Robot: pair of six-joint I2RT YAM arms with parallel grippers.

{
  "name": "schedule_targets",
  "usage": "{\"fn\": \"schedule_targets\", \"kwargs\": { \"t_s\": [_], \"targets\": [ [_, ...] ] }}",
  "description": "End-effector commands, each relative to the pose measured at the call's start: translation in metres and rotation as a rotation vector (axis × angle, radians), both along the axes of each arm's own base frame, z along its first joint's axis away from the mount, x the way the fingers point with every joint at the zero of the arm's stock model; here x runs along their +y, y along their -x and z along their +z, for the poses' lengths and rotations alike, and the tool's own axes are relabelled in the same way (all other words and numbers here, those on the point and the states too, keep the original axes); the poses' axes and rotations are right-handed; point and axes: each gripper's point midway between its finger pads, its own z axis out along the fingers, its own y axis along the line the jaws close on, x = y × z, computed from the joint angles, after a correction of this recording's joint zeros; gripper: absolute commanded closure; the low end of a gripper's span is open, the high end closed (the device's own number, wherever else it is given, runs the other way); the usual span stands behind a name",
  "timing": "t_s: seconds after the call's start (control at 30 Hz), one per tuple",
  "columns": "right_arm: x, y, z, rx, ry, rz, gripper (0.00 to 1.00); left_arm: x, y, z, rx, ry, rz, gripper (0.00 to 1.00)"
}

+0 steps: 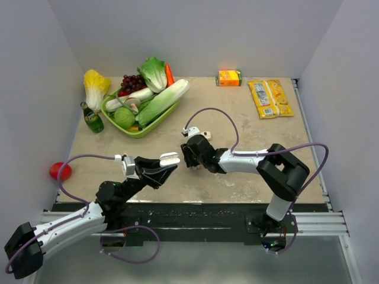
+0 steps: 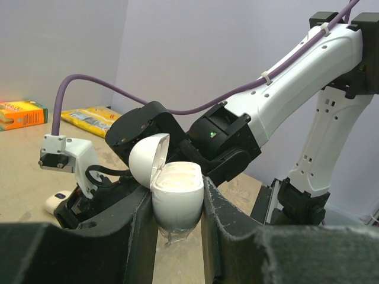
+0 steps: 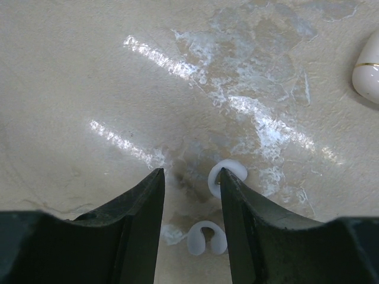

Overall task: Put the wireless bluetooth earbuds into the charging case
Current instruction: Pick up the earbud from the center of the board.

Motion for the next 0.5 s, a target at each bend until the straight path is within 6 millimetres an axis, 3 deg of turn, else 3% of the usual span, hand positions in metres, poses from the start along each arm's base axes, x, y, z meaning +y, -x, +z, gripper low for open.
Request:
{"fn": "schedule_targets", "kwargs": {
  "t_s": [0.0,0.47],
  "targets": [
    [-0.013,-0.004,0.007,-0.019,0.011,-0.054,0.55,0.003,0.000,-0.014,-0.007,-0.014,0.016,1.00],
    [-0.029,-0.009,0.004,-0.040,0.058,-0.131,0.60,0.003,0.001,-0.014,0.000,-0.009,0.011,1.00]
  ]
}}
